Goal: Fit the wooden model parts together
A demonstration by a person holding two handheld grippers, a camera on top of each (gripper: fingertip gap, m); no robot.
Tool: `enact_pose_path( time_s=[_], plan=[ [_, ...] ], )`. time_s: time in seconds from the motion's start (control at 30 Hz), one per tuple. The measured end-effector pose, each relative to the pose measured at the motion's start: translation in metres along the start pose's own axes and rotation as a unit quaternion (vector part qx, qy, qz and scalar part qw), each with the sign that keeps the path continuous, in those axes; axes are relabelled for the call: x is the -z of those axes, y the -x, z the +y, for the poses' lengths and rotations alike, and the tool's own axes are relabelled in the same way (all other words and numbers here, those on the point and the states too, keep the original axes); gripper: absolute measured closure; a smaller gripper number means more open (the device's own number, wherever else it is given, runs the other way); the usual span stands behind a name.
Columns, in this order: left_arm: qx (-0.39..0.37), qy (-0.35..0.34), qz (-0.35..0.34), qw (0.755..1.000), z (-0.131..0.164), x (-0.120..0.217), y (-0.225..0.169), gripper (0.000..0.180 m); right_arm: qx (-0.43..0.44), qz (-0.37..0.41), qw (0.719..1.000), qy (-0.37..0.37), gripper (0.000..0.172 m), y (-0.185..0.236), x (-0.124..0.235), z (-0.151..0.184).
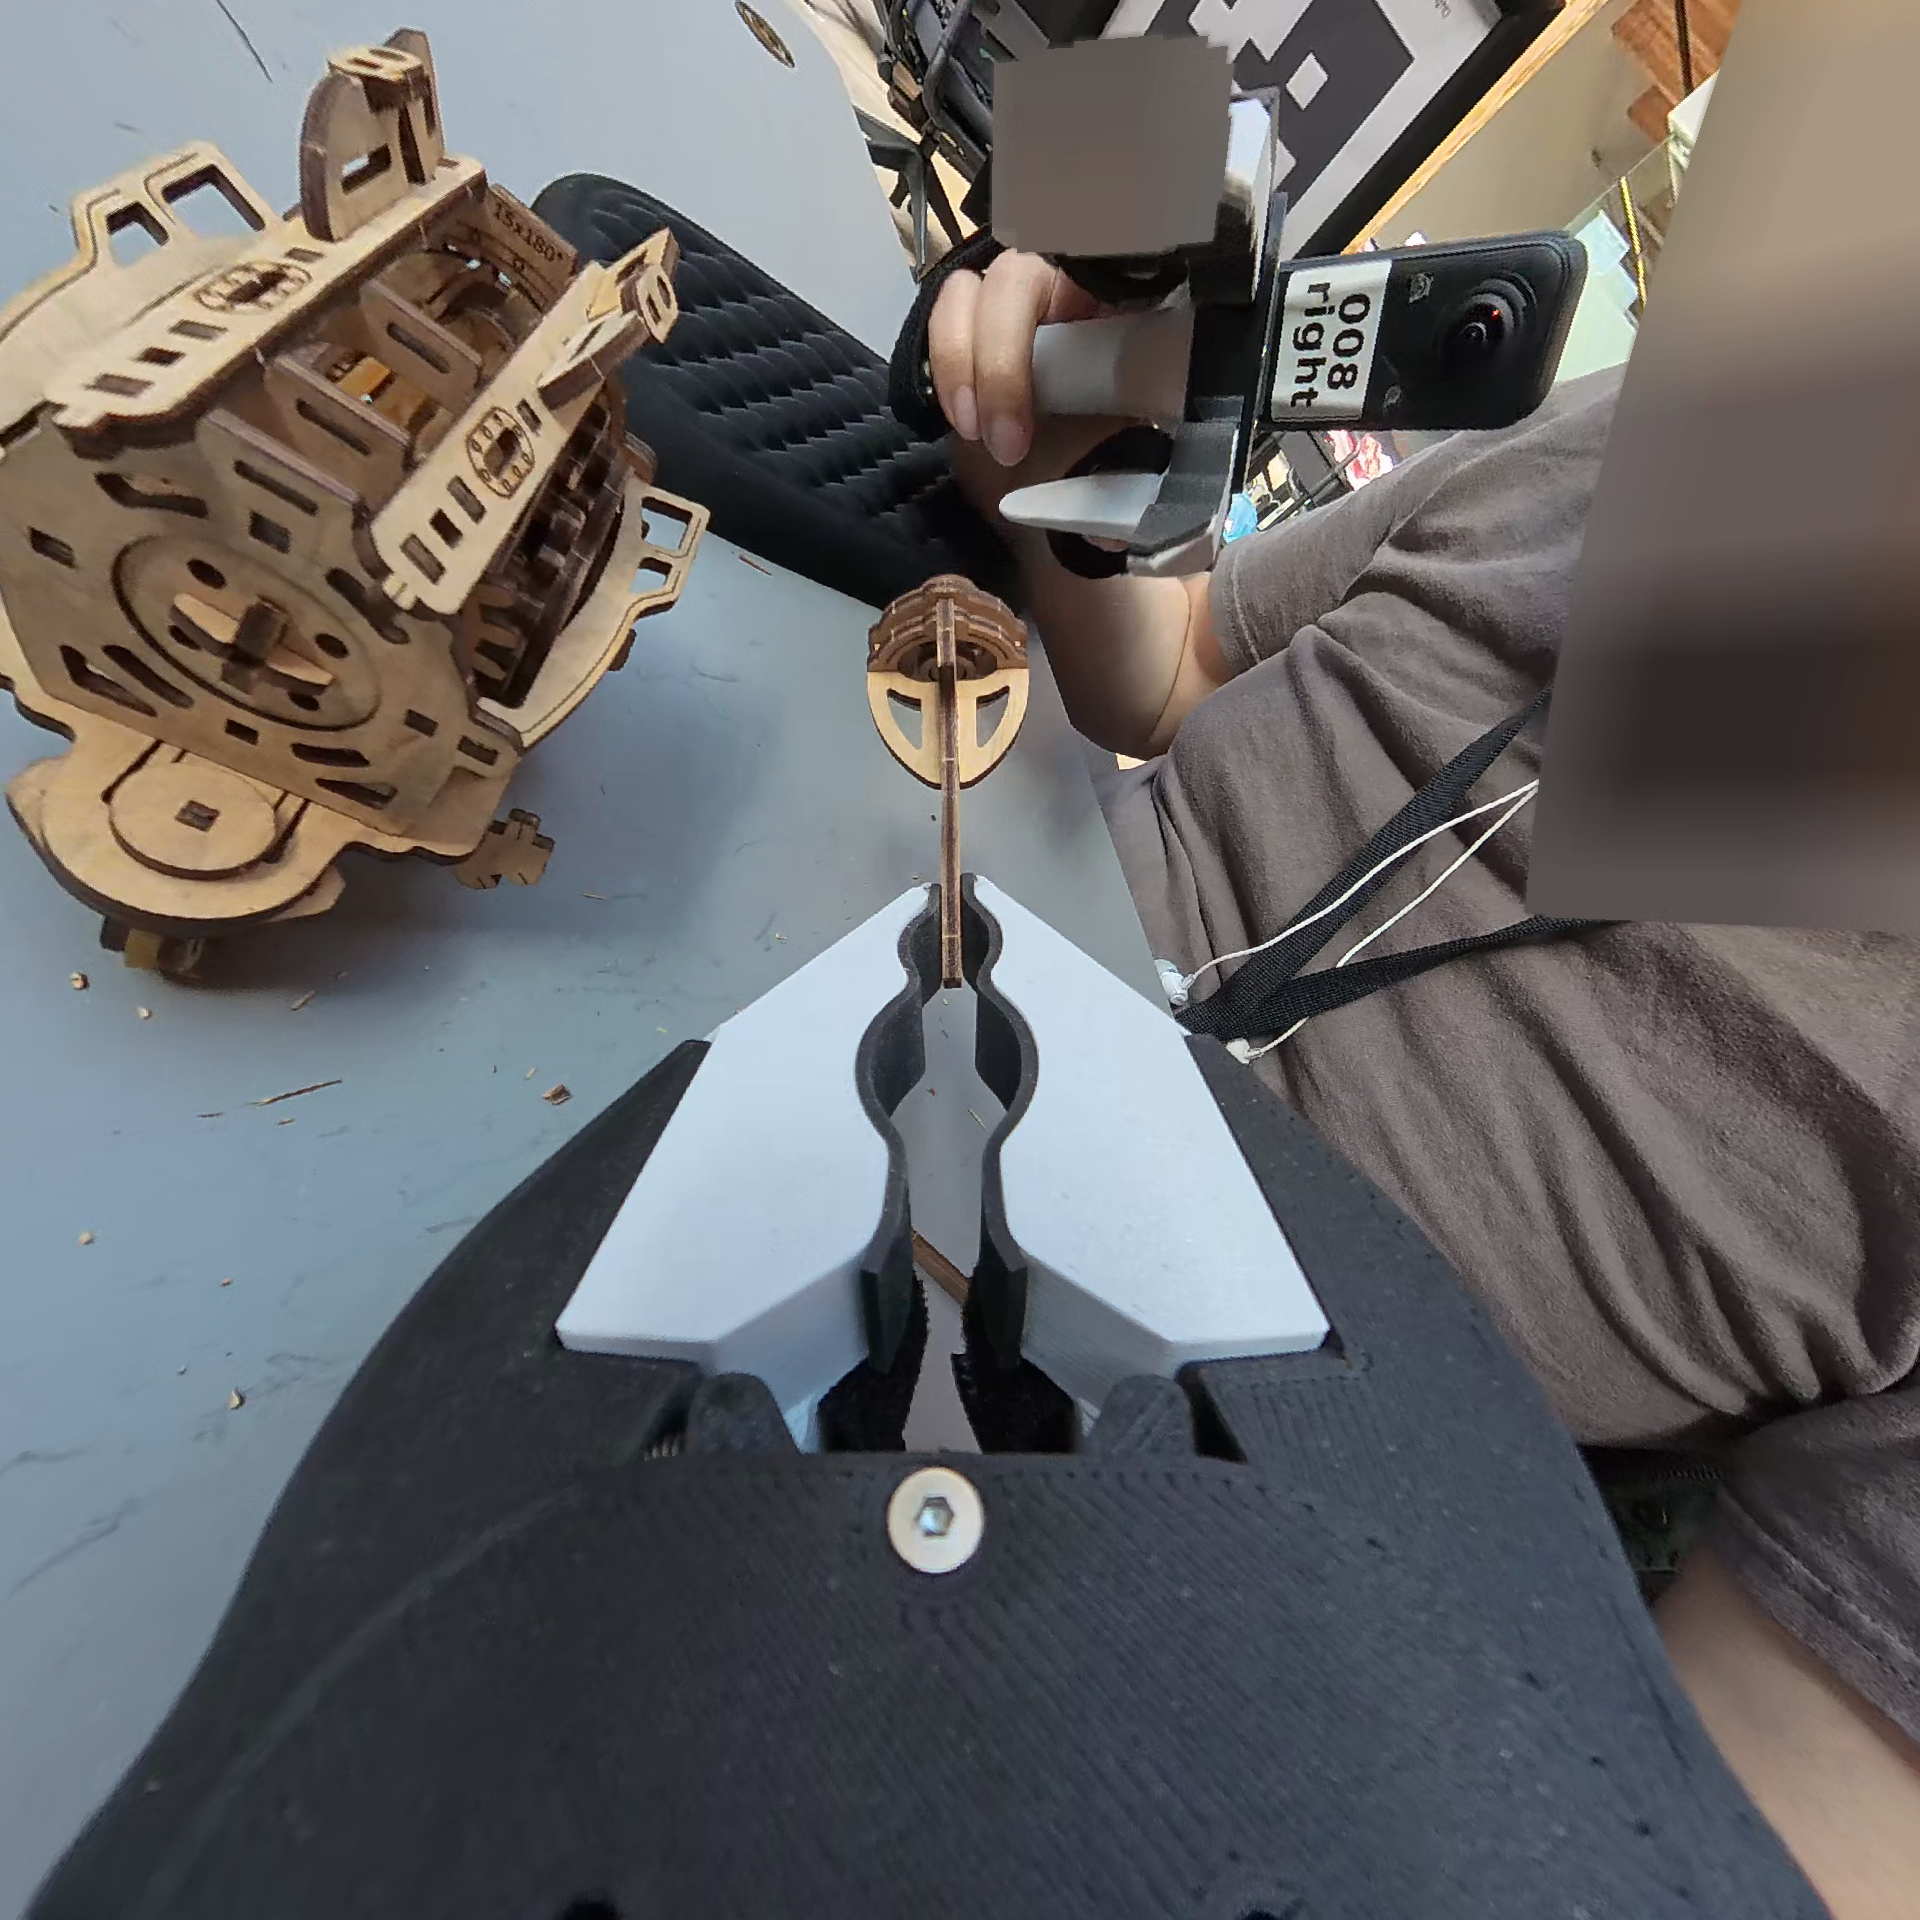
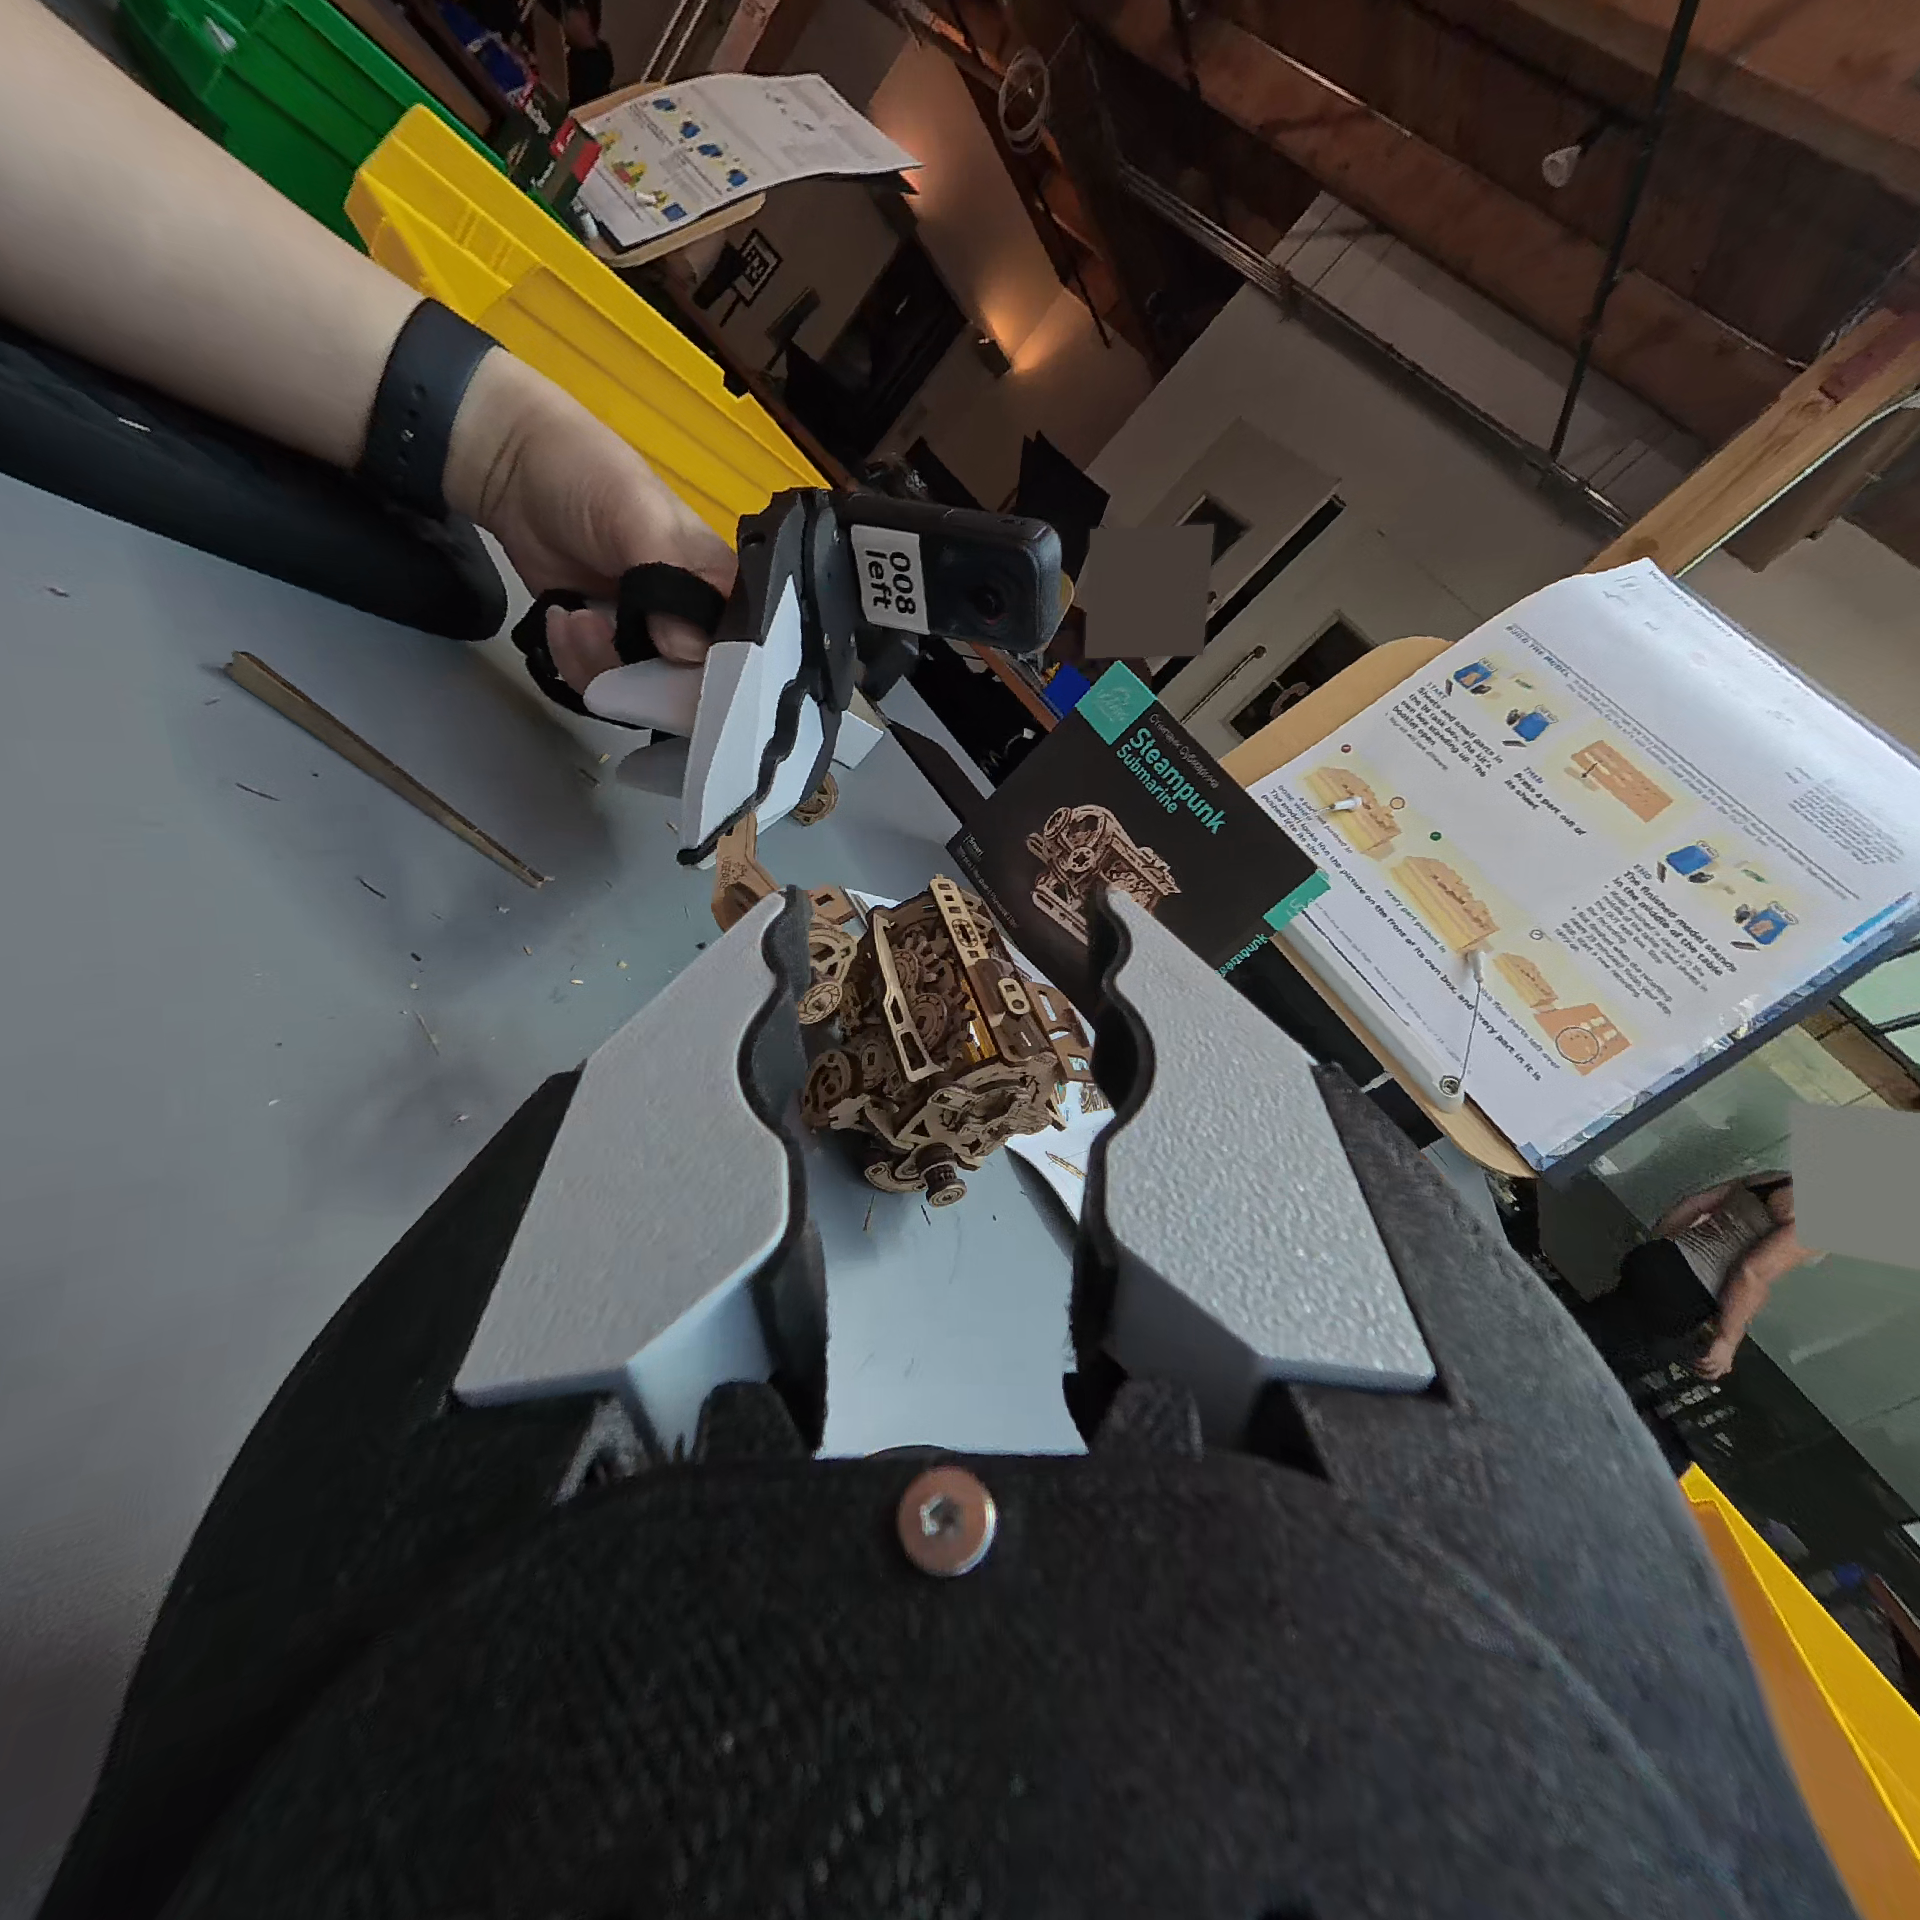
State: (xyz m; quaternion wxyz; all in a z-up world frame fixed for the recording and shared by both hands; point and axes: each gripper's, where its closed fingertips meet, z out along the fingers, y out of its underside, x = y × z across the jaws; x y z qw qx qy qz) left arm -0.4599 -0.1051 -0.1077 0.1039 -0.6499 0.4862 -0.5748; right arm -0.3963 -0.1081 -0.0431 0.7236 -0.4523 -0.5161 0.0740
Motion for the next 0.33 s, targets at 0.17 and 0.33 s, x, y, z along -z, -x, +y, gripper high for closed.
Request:
enact_pose_path(
  time_s=[0.17,0.33],
  plan=[
    [0.0,0.004,0.005,1.0,0.001,-0.004,-0.001,0.18,-0.023,0.047,0.998,-0.028,0.122,-0.02,0.009,-0.007],
    [0.004,0.005,0.006,1.0,0.002,-0.005,0.001,0.18,-0.036,0.124,0.991,-0.023,0.123,-0.048,0.018,-0.002]
  ],
)
